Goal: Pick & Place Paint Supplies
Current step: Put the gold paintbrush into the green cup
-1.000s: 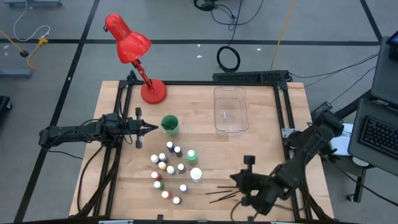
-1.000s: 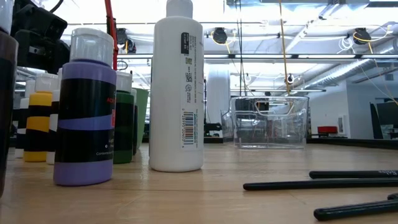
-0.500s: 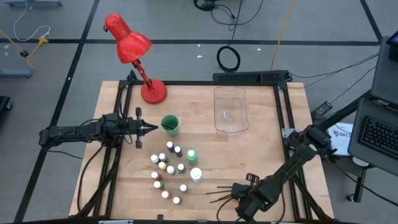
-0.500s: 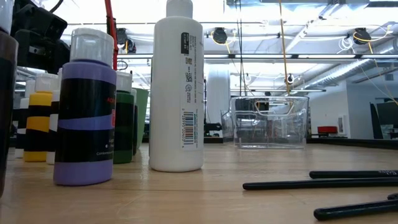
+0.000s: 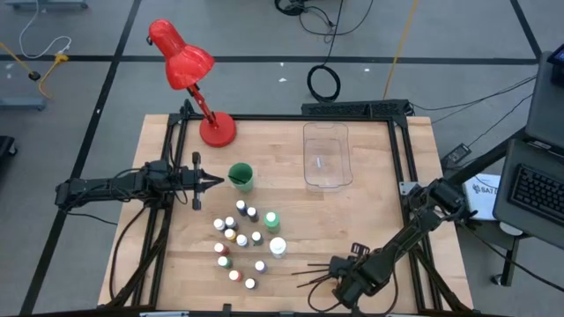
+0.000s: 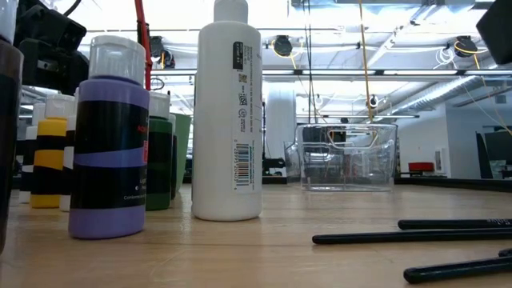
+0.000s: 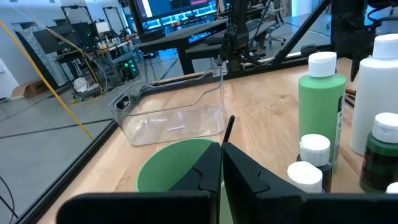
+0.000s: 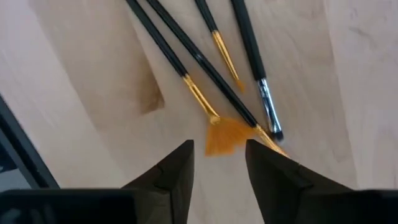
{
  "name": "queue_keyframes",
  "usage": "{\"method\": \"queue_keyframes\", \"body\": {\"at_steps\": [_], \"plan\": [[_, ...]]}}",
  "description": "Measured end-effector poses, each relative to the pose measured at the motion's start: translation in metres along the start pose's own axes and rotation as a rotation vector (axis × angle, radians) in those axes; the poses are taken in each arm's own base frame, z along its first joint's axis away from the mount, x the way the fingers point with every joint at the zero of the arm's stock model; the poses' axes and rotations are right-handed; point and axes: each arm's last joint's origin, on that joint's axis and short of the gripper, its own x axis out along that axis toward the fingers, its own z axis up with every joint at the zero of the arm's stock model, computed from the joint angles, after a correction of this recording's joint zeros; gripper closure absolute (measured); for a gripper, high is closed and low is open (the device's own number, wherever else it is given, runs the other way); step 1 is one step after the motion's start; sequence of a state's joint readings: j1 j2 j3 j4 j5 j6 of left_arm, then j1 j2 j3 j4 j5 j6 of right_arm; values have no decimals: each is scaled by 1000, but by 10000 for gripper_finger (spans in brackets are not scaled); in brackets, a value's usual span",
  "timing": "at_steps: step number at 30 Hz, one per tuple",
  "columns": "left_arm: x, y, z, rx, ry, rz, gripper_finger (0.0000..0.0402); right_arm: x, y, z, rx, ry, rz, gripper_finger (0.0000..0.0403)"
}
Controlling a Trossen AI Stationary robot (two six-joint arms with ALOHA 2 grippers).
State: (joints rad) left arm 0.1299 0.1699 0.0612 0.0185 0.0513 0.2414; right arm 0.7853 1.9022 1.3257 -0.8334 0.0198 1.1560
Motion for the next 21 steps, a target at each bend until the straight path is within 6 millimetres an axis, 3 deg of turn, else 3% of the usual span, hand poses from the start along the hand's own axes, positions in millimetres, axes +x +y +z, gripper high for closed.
{"method": "queue_keyframes", "body": {"at_steps": [7, 14, 21], "plan": [[0, 0, 0, -6, 0, 0, 400, 6, -3, -2, 30, -2, -4, 286], [0, 0, 0, -2, 0, 0, 382, 21, -10, -5, 4, -23, 40, 304], [0, 0, 0, -2, -1, 0, 397, 29, -16, -7, 10, -16, 23, 331]]}}
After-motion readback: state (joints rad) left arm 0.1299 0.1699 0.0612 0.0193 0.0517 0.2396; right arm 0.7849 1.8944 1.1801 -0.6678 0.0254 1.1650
